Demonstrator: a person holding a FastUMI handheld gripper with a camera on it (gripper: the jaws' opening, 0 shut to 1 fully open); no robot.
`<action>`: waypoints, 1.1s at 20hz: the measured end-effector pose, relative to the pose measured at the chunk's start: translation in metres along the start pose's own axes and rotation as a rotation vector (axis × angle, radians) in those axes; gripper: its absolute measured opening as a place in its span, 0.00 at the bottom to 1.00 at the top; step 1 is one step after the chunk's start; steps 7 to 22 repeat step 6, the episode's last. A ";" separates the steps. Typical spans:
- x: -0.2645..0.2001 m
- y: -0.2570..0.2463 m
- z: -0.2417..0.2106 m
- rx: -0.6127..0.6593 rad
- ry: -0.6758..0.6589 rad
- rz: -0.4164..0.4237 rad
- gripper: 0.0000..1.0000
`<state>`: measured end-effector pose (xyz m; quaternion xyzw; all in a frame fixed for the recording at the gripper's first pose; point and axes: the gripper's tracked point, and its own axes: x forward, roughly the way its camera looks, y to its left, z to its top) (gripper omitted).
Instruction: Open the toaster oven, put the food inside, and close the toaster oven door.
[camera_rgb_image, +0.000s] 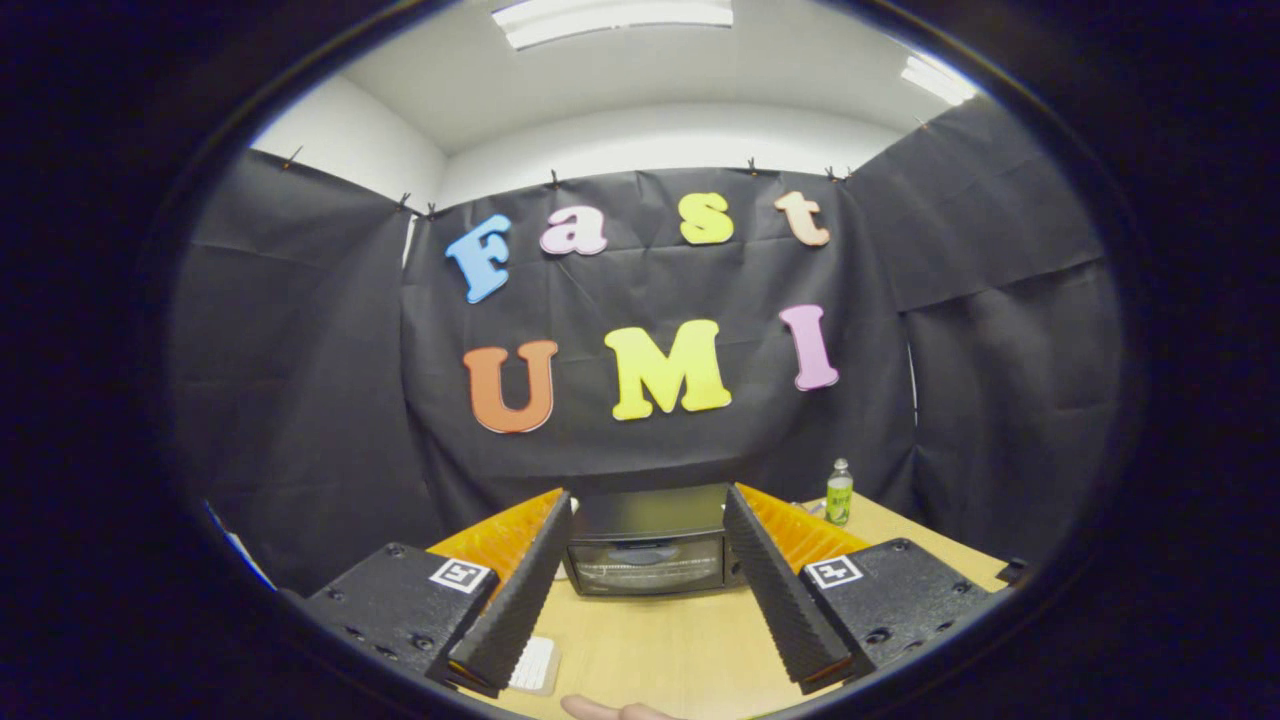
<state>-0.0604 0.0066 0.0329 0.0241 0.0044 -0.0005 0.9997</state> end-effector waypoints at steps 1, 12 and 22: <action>0.001 -0.004 -0.002 0.004 0.002 -0.013 0.99; 0.000 -0.011 0.001 -0.012 -0.017 -0.030 0.99; 0.000 -0.011 0.001 -0.012 -0.017 -0.030 0.99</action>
